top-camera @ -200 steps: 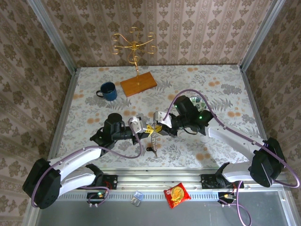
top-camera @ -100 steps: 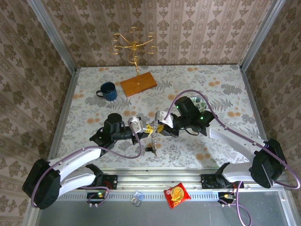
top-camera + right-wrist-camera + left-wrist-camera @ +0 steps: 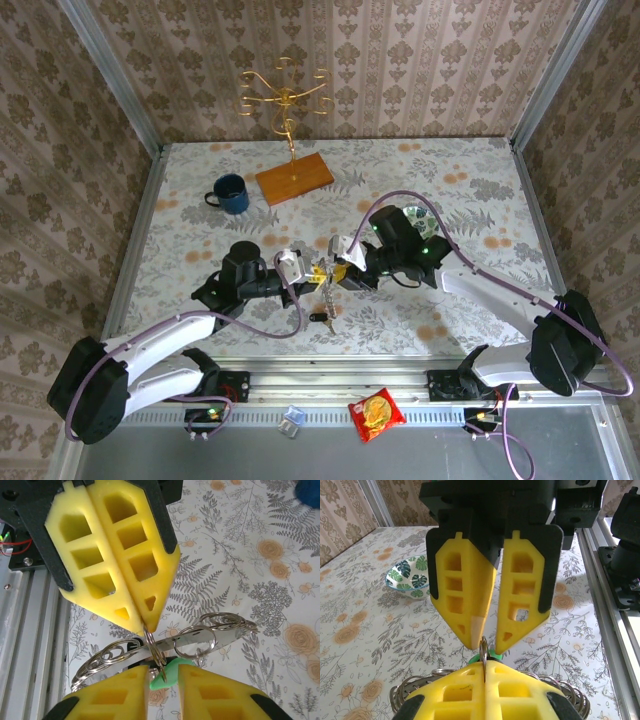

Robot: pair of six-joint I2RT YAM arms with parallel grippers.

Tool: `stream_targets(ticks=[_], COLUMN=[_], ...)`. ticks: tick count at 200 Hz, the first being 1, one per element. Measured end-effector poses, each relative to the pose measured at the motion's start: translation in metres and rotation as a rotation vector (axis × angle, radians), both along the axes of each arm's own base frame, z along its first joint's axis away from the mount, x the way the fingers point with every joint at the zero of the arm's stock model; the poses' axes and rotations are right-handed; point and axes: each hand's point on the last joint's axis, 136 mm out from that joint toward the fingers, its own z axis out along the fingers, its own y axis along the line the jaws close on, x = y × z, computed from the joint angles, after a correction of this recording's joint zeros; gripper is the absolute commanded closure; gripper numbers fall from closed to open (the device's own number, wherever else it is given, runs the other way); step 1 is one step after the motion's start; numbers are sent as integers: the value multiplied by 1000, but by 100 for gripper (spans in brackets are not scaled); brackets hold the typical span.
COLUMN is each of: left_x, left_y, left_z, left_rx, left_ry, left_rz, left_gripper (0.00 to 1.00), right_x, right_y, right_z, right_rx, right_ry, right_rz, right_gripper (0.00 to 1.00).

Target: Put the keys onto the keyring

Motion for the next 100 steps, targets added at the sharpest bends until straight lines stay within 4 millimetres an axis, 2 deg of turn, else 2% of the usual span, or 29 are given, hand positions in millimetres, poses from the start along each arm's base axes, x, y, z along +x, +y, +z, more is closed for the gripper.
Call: stream_targets(ticks=[38,82,92,100], left_x=[-1,2,2,3], left_y=[0,1,1,1], left_z=[-3,-4,-4,-4], left_rx=[0,1,2,5], left_ry=[0,-6,-7,-10], left_rz=[-2,13,14,18], left_gripper=[100,100,90,87], right_x=[-1,-2,-2,-2], right_y=[4,8,8,8], right_z=[-1,4,4,4], right_rx=[35,64,64,63], right_ry=[1,-9,-4,-8], right_rz=[8,29,28,33], right_gripper=[80,98,100,100])
